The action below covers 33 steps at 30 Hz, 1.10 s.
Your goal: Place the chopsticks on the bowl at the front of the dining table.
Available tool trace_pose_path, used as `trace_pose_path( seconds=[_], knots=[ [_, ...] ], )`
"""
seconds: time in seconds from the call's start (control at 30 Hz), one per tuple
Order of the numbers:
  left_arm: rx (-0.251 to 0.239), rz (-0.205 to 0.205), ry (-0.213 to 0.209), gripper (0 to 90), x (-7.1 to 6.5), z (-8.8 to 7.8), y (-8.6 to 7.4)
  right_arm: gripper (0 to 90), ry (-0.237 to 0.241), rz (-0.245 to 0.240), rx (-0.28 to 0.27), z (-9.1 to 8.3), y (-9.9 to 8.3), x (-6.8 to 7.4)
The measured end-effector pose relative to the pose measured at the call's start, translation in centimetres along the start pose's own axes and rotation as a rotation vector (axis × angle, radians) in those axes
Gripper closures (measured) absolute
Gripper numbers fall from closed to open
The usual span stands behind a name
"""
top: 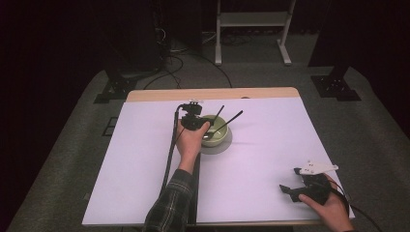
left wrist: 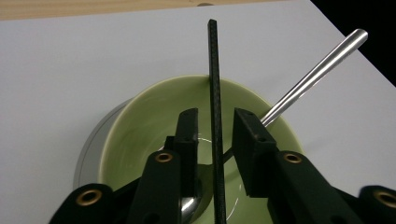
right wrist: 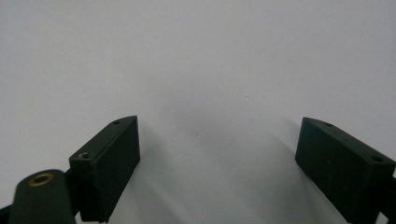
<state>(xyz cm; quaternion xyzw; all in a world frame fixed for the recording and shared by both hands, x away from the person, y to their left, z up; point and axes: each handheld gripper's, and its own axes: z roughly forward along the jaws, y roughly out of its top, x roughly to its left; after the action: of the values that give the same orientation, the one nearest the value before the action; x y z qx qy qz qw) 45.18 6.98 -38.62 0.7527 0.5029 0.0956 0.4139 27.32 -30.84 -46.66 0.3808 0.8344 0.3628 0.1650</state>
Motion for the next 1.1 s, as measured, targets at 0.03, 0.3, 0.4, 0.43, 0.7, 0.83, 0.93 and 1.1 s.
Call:
trace_pose_path(
  seconds=[0.03,0.3,0.4,0.43,0.7,0.83,0.93,1.1],
  knots=[
    [0.000,0.002,0.001,68.3,0.0,-0.1,0.0,12.2,0.000,0.000,0.000,0.0,0.0,0.0],
    [0.009,0.044,0.020,54.2,0.4,-1.5,0.1,12.2,-0.001,-0.001,0.000,0.0,0.0,0.0],
    [0.012,0.064,0.029,49.9,0.5,-2.1,0.0,12.2,0.000,-0.002,-0.001,0.0,0.0,0.0],
    [0.014,0.074,0.030,48.9,0.5,-2.4,-0.1,12.2,0.000,-0.002,-0.001,0.0,0.0,0.0],
    [0.022,0.123,0.038,34.9,0.8,-4.4,-0.9,12.2,-0.001,-0.002,0.000,0.0,0.0,0.0],
    [0.014,0.134,0.045,31.3,0.7,-5.1,-1.2,12.2,-0.001,-0.001,0.000,0.0,0.0,0.0],
    [0.007,0.149,0.056,26.8,0.8,-5.9,-1.5,12.2,-0.001,-0.002,0.000,0.0,0.0,0.0],
    [-0.009,0.163,0.068,19.9,1.1,-7.2,-2.2,12.2,-0.001,-0.001,0.000,0.0,0.0,0.0]
  ],
)
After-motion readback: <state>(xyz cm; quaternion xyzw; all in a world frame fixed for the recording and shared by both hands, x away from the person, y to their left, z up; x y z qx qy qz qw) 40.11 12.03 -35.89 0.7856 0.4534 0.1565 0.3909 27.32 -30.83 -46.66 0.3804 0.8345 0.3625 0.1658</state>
